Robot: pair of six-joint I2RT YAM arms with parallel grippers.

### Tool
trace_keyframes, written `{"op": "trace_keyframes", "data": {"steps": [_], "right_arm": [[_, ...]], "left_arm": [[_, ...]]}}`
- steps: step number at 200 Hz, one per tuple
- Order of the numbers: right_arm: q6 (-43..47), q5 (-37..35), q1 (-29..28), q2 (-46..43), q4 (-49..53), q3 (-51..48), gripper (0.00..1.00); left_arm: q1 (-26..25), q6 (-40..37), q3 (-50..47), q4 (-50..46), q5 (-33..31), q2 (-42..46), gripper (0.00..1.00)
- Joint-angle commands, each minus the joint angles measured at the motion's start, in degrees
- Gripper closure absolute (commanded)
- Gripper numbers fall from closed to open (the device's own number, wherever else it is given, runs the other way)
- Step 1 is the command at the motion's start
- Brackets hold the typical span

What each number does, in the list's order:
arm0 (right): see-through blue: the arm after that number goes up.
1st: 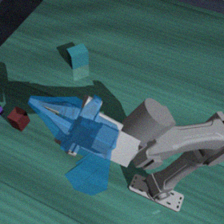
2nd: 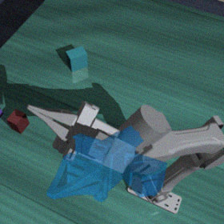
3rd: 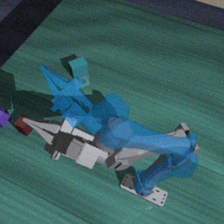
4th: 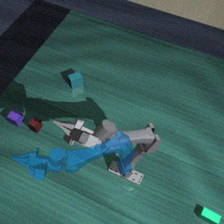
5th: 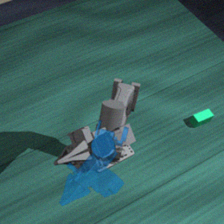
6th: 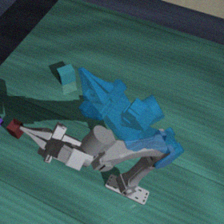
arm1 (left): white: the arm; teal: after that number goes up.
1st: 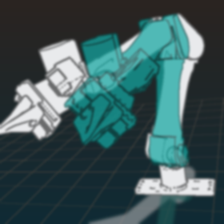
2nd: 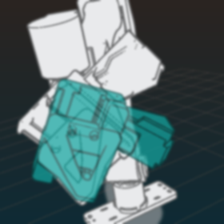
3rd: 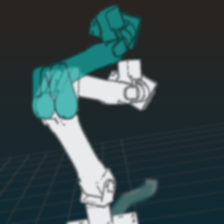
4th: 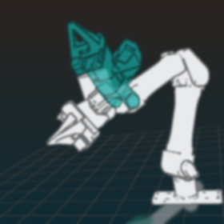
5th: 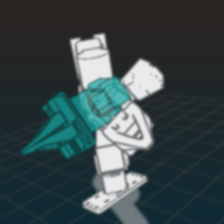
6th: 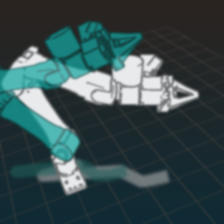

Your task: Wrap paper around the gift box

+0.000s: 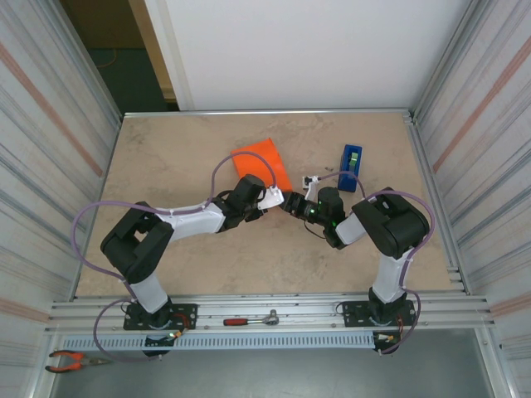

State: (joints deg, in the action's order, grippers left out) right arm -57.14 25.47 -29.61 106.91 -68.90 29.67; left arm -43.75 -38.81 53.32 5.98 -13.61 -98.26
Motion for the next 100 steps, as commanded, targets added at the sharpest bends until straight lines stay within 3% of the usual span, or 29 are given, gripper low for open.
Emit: {"op": "trace_keyframes", "data": {"steps": [1,100], "right_arm": [[-1.15,-0.43,-0.13,1.1,-1.76,-0.14,0.57],[-1.96,-0.57,-0.98,2.24,-1.85,-0.53,0.57]], "left_arm": [[-0.62,0.47,-0.41,-5.52,1.86,-3.07,0.54],[-0.57,0.4,-0.41,-5.54,1.78,-3.16,0.54]]}}
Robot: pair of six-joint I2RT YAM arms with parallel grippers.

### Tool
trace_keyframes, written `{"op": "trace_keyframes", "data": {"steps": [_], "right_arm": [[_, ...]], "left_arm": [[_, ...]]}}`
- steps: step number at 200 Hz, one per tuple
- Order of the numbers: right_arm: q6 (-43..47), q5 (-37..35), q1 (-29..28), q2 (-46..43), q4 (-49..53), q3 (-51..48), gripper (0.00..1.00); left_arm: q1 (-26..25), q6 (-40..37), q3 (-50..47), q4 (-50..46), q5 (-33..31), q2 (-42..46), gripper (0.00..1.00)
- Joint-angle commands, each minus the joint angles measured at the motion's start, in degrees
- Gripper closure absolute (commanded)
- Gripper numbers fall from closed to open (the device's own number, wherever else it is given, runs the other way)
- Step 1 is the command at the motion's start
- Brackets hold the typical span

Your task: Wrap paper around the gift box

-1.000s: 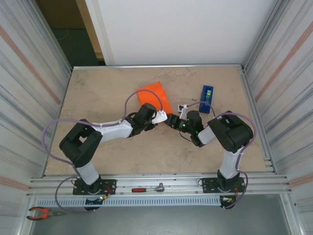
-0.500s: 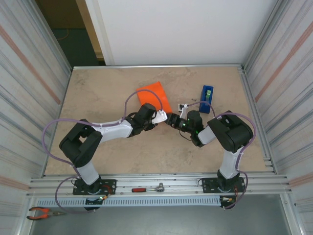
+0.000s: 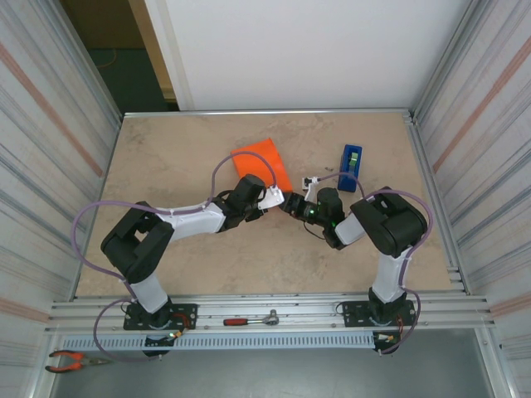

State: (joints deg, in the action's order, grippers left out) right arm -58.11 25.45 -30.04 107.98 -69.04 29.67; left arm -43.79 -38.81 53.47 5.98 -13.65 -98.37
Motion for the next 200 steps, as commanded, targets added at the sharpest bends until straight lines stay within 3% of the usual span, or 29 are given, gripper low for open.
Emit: {"op": "trace_keyframes", "data": {"steps": [1,58,123,200], "right_arm": [[-1.02,-0.52,-0.5,1.17,-1.72,-0.56,0.57],[-2.33,-0.76,-0.5,2.14,-3.36,-0.4,0.55],[-7.37,-0.82,0.15,6.14,-11.58,-1.27,0.45],[-10.85,-0.95,0.6,6.01,-11.66,-1.19,0.36]], "left_arm": [[-0.56,0.4,-0.56,-5.54,1.81,-3.01,0.54],[-0.6,0.35,-0.56,-5.61,1.81,-3.0,0.54],[-0.68,0.38,-0.65,-5.54,1.89,-3.01,0.54],[-0.68,0.31,-0.57,-5.63,1.96,-3.02,0.54]]}}
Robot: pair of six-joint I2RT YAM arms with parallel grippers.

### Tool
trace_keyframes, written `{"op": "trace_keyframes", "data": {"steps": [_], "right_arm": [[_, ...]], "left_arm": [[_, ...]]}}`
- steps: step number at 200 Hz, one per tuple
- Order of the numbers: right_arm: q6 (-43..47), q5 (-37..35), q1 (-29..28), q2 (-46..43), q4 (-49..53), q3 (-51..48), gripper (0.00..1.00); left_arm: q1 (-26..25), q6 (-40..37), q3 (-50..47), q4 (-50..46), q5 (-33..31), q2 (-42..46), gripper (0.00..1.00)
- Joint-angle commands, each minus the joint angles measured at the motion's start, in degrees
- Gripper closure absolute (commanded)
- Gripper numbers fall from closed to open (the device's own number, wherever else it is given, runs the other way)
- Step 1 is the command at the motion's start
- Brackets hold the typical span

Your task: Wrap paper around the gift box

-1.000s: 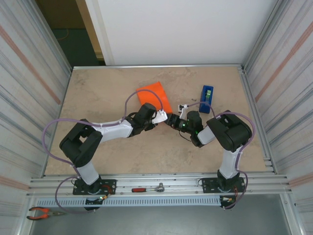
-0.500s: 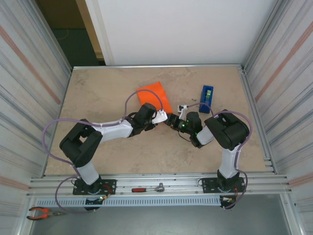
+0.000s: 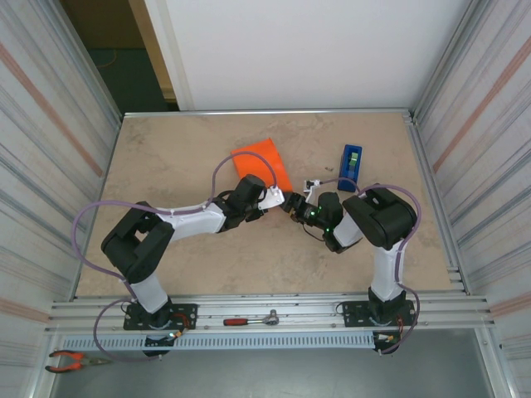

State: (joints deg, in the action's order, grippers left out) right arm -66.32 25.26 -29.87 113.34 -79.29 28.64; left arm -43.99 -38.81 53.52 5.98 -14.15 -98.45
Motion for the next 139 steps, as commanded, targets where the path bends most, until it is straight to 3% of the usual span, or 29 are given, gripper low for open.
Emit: {"op": "trace_keyframes", "data": {"steps": [1,62,101,117,139], "right_arm": [[-2.7,-0.83,0.42,0.61,-1.4,-0.17,0.36],[-2.32,-1.61,2.14,-2.56,-0.2,-3.29,0.36],[2.59,-1.72,4.17,-8.91,8.67,-5.92,0.38],[4.38,-1.19,4.78,-10.95,13.32,-5.75,0.51],[6.05,0.58,4.71,-11.44,16.32,-4.94,0.91]], "left_arm": [[-0.53,0.31,-0.61,-5.63,2.46,-2.95,0.55],[-0.57,0.37,-0.66,-5.62,2.37,-2.89,0.55],[-0.66,0.27,-0.69,-5.63,2.23,-2.99,0.55],[-0.75,0.26,-0.69,-5.62,2.2,-2.98,0.55],[-0.79,0.25,-0.69,-5.64,2.12,-2.98,0.55]]}}
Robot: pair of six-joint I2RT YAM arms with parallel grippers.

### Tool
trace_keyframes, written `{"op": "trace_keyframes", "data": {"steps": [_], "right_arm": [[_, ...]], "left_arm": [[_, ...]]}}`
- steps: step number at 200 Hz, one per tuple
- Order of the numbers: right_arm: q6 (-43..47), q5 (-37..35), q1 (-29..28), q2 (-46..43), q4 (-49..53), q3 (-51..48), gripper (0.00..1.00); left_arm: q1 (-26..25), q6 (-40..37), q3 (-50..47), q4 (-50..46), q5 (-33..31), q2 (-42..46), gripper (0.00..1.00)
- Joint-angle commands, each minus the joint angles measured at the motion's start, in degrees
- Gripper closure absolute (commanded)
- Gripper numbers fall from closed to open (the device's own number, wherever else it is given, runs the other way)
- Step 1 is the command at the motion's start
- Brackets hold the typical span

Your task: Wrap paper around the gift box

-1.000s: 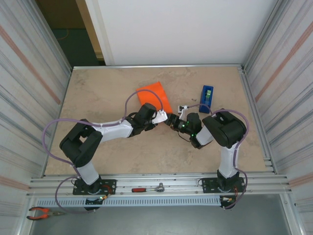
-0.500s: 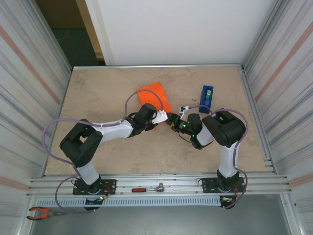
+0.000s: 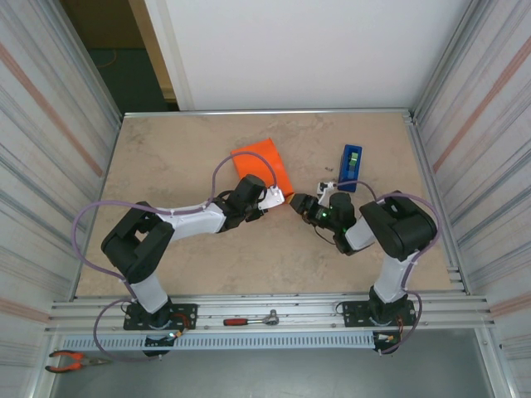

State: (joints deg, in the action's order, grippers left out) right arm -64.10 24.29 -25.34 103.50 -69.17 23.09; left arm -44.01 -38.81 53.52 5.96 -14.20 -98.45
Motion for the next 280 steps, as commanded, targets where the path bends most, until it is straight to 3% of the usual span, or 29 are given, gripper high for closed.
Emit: {"op": "trace_keyframes", "data": {"steps": [1,7,89,229,280], "right_arm": [[3.85,1.59,0.19,-1.58,6.22,0.67,0.93],[3.97,2.09,0.04,-1.26,6.06,0.87,1.0],[3.89,2.64,-4.14,3.15,4.65,4.99,1.0],[1.94,1.65,-4.7,10.06,2.92,11.09,1.0],[2.02,1.69,-4.72,8.27,2.07,8.76,1.0]], "left_arm": [[-0.79,0.28,-0.69,-5.61,2.16,-3.02,0.55],[-0.73,0.31,-0.69,-5.59,2.17,-3.05,0.54],[-0.92,0.05,-0.69,-5.67,2.08,-3.16,0.55],[-1.26,-0.13,-0.96,-5.48,1.81,-3.25,0.55],[-1.35,-0.22,-0.96,-5.42,1.69,-3.23,0.55]]}}
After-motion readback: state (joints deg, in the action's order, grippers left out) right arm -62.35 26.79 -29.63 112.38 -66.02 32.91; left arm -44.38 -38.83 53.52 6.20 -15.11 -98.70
